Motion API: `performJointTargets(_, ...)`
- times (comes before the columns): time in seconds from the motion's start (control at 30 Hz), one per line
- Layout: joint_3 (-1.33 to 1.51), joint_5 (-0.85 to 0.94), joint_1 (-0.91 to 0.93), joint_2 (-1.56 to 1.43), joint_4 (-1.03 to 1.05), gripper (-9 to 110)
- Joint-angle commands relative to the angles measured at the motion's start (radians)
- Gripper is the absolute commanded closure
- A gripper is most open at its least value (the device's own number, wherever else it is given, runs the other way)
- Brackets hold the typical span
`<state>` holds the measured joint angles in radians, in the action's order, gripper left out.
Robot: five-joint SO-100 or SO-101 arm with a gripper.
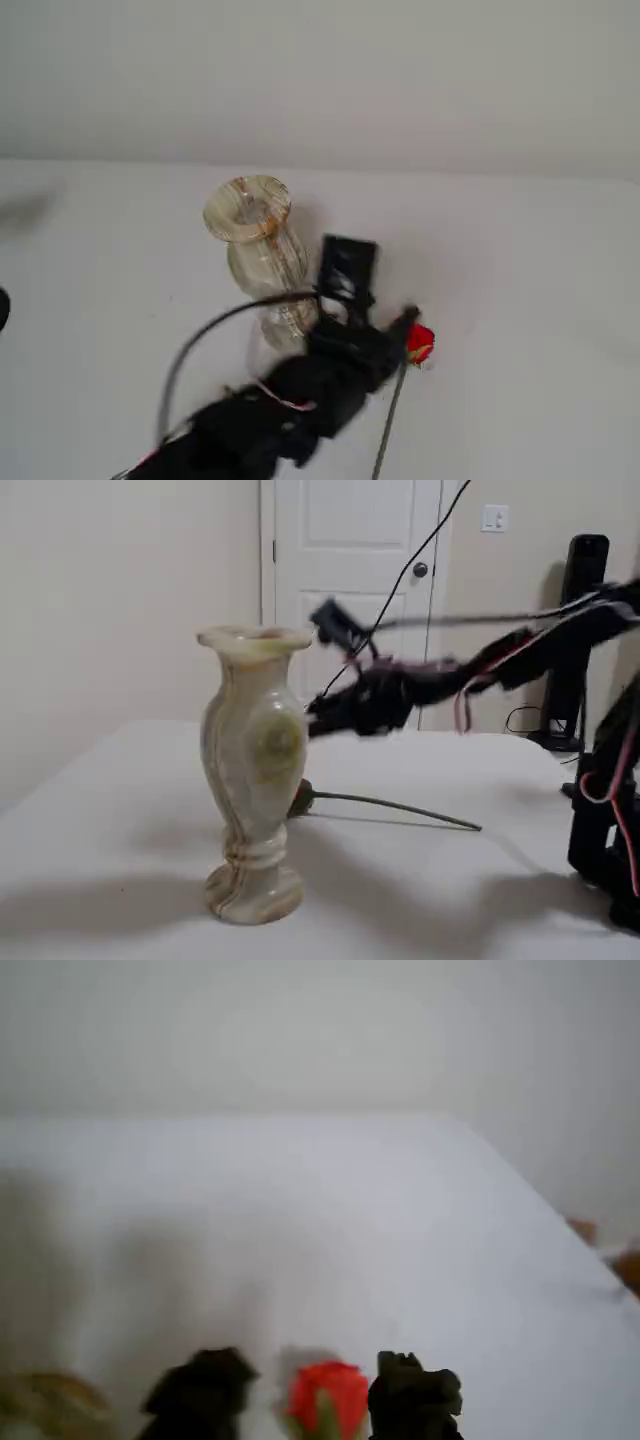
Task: Pick up rose from vase and place it onto the table
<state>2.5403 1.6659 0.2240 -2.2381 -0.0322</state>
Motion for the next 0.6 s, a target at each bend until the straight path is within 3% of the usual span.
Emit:
performJointTargets(0.0, -0.064, -0.178, -0.083, -0.38, 0.285, 98)
performJointTargets(0.43, -0.153, -1.336, -0.227, -0.946, 0.98, 101)
performJointTargets(0.57, -0.063, -1.399, -0.353, -1.086, 1.111, 97)
